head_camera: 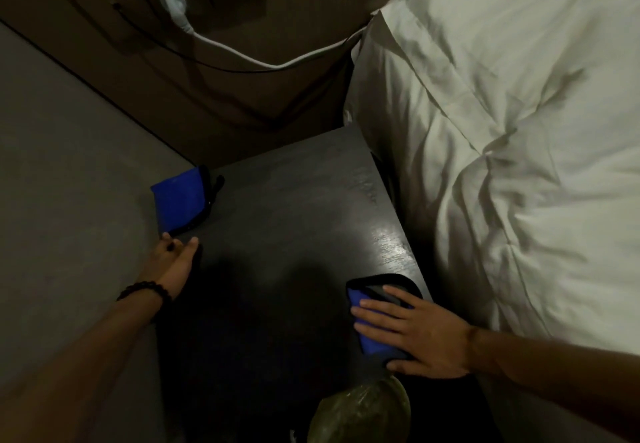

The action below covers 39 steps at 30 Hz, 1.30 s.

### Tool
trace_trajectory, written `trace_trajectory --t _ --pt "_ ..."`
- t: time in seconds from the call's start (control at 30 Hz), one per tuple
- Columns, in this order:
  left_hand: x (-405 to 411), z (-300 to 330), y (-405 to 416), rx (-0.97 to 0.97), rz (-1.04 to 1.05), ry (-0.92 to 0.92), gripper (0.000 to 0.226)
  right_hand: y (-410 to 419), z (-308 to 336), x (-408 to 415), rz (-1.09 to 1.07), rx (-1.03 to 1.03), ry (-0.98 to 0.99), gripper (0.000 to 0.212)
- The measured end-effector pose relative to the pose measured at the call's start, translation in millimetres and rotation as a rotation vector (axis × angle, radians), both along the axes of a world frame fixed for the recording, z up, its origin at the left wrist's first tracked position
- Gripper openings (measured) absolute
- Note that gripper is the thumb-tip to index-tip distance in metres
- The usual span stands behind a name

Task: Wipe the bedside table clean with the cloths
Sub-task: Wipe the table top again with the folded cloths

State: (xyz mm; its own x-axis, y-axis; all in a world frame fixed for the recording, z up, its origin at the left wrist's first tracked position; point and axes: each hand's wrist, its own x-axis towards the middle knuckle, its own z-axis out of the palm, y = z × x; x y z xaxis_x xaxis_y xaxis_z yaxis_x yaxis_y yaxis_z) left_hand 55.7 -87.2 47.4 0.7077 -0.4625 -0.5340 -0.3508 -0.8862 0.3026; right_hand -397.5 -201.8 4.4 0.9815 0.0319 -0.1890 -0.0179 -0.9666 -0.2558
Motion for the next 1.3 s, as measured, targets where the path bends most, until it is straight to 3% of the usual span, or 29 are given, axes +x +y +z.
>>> trace_trajectory --t 0.43,0.77,0.9,1.13,1.3 --pt "3.9 -6.2 2.2 -0.052 0.109 0.045 0.066 -35.6 -6.4 41.1 -0.290 -0.031 -0.025 0.072" --pt "-2.7 -5.4 0.3 -0.108 0.126 0.053 0.036 -97.8 -4.0 100.6 -0.425 -0.102 0.031 0.072" --pt "-5.2 -5.9 1.8 -0.098 0.109 0.013 0.057 -119.4 -3.9 122.2 -0.428 -0.129 0.045 0.072" --pt "-1.4 -11.9 6.0 -0.121 0.132 0.037 0.065 -142.3 4.8 143.9 -0.384 -0.126 0.039 0.063" --pt "-1.9 -10.0 6.0 -0.152 0.138 0.063 0.069 -145.1 28.4 156.8 -0.446 0.005 -0.045 0.058"
